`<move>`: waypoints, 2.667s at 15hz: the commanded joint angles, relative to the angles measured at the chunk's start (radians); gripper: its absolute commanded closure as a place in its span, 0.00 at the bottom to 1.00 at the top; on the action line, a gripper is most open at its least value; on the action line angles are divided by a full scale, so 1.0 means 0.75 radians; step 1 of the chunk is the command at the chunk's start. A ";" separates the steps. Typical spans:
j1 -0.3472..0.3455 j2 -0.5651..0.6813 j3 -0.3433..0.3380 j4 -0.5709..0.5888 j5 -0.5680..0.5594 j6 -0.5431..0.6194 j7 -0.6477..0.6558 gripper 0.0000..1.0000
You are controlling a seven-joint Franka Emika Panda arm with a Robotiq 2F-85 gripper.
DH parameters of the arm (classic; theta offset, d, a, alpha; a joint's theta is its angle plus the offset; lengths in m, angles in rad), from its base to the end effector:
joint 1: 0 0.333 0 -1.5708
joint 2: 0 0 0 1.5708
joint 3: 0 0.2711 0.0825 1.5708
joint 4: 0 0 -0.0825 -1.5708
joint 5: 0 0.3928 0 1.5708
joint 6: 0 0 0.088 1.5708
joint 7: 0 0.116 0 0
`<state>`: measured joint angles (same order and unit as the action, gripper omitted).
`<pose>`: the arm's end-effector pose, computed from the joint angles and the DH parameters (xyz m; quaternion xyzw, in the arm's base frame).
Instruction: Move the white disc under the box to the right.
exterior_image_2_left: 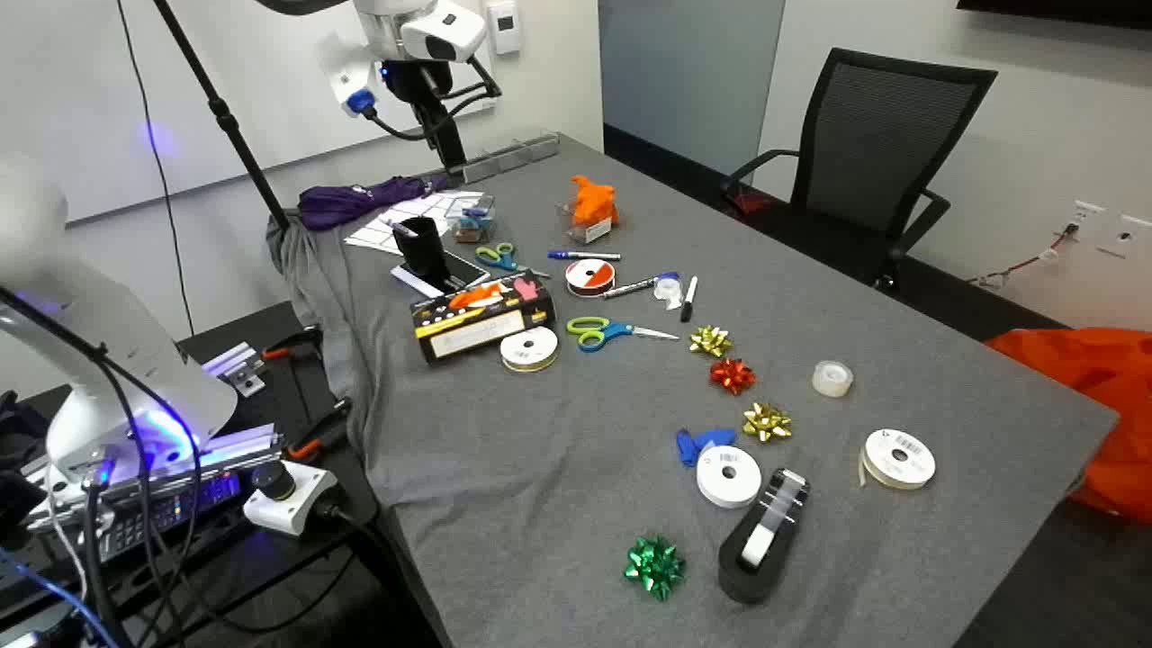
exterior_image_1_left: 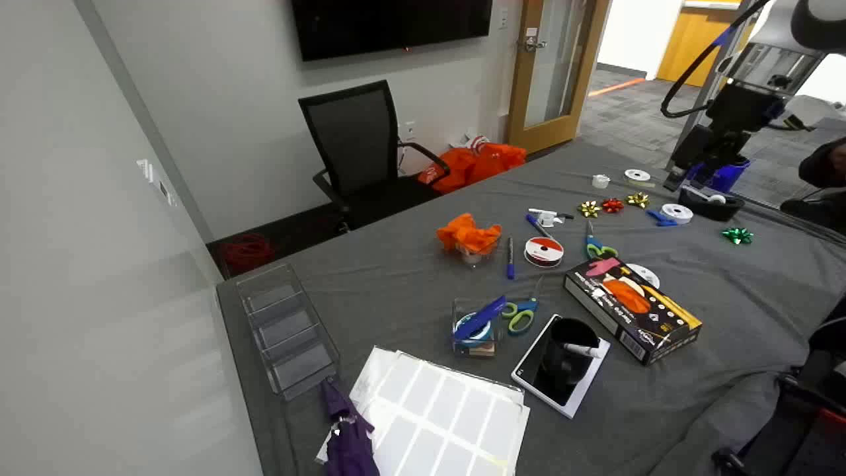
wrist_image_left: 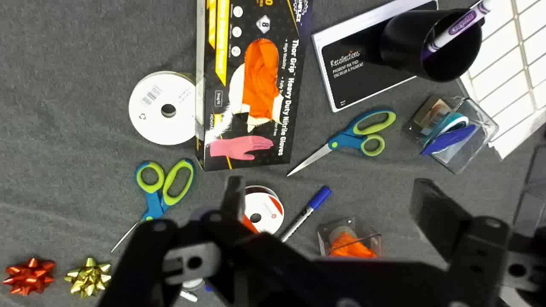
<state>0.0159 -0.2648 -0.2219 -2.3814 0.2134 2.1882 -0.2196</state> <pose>0.4759 -0.0886 0.3718 -0.9914 0.0492 -0.0545 0.1085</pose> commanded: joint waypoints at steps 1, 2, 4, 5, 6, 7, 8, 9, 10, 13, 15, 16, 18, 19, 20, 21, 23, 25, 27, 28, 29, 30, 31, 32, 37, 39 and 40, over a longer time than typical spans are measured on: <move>-0.039 0.002 0.037 0.003 0.011 -0.005 -0.008 0.00; -0.039 0.002 0.037 0.003 0.011 -0.005 -0.008 0.00; -0.039 0.002 0.037 0.003 0.011 -0.005 -0.008 0.00; -0.033 0.021 0.015 0.005 0.062 0.005 -0.060 0.00; -0.027 0.039 -0.011 -0.001 0.128 0.040 -0.121 0.00; -0.028 0.062 -0.032 -0.005 0.186 0.073 -0.180 0.00; -0.032 0.088 -0.054 -0.007 0.242 0.098 -0.246 0.00; -0.036 0.121 -0.081 -0.003 0.313 0.117 -0.327 0.00; -0.047 0.155 -0.100 0.005 0.358 0.128 -0.388 0.00; -0.098 0.284 -0.135 0.026 0.496 0.171 -0.549 0.00; -0.144 0.385 -0.123 0.045 0.568 0.206 -0.589 0.00; -0.166 0.429 -0.110 0.053 0.596 0.226 -0.593 0.00; -0.206 0.525 -0.082 0.073 0.637 0.275 -0.590 0.00; -0.223 0.571 -0.066 0.086 0.653 0.304 -0.585 0.00; -0.241 0.614 -0.047 0.101 0.672 0.326 -0.587 0.00; -0.258 0.655 -0.029 0.113 0.679 0.355 -0.581 0.00; -0.292 0.727 0.007 0.141 0.679 0.412 -0.565 0.00; -0.324 0.785 0.038 0.162 0.657 0.474 -0.550 0.00; -0.355 0.838 0.063 0.182 0.631 0.538 -0.548 0.00; -0.375 0.860 0.077 0.189 0.624 0.572 -0.567 0.00; -0.390 0.873 0.087 0.194 0.602 0.586 -0.573 0.00; -0.394 0.824 0.102 0.158 0.593 0.557 -0.528 0.00; -0.407 0.841 0.111 0.167 0.581 0.569 -0.527 0.00; -0.415 0.852 0.115 0.174 0.575 0.572 -0.527 0.00; -0.466 0.900 0.155 0.210 0.615 0.578 -0.594 0.00; -0.505 0.937 0.181 0.233 0.629 0.581 -0.621 0.00; -0.520 0.952 0.189 0.242 0.627 0.580 -0.621 0.00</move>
<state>-0.3132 0.3946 -0.1233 -2.2372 0.6705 2.6087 -0.6444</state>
